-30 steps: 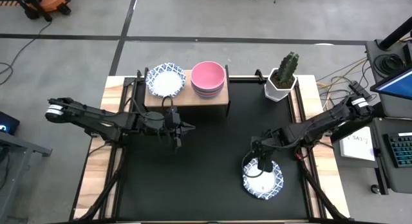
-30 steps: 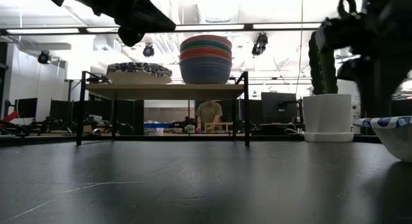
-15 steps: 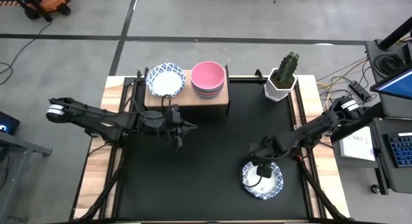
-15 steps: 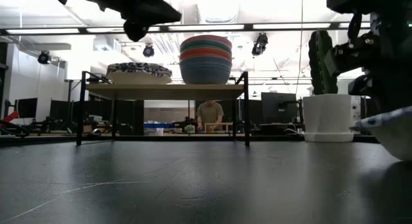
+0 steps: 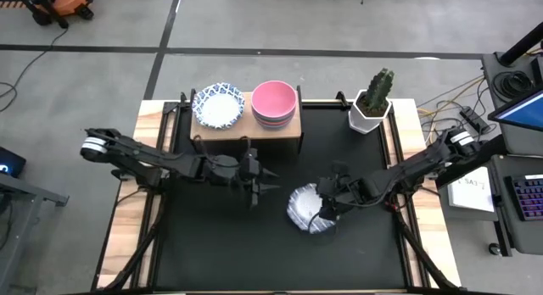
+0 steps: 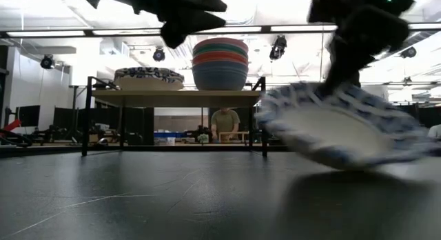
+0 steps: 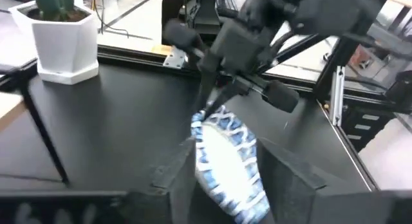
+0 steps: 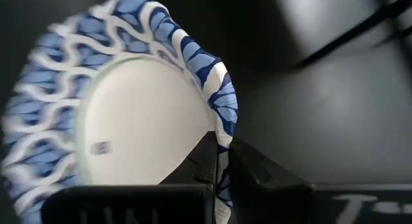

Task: Place and stack bowls onto a shelf
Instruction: Stack the white patterned bowl on top of the white patterned bowl on the shelf

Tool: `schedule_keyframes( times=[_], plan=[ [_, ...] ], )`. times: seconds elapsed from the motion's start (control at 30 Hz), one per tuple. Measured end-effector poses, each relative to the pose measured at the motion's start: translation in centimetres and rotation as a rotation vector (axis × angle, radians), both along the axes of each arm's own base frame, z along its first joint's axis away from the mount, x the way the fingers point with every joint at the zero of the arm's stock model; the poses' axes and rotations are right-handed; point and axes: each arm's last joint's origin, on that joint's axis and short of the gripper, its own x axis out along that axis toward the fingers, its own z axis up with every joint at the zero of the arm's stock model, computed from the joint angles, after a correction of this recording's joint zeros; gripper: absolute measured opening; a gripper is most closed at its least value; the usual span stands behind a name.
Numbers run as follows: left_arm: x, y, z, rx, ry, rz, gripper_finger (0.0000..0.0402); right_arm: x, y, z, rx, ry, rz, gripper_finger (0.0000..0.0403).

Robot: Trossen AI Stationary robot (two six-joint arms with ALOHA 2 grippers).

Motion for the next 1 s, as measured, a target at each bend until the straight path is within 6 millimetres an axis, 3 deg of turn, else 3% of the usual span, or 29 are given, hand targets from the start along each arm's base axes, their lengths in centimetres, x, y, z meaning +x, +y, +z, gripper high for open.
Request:
schedule_keyframes(
  times=[0.23, 0.6, 0.8, 1.0],
  plan=[
    [2.7, -0.5, -1.1, 0.033, 0.095, -0.013, 0.0187, 1.8, 0.2, 3.0, -0.222, -0.085, 0.056, 0.0013],
    [4.7, -0.8, -2.0, 0.006, 0.150, 0.021, 0.0157, 4.2, 1.1, 4.8, -0.339, -0.081, 0.146, 0.0013],
    [4.6, -0.8, -2.2, -0.013, 0.170, 0.036, 0.0111, 4.7, 1.3, 4.6, -0.345, -0.079, 0.159, 0.0013],
    [4.5, -0.7, -2.4, -0.043, 0.193, 0.051, 0.0011, 4.9, 1.4, 4.7, -0.321, -0.110, 0.166, 0.0031]
  ],
)
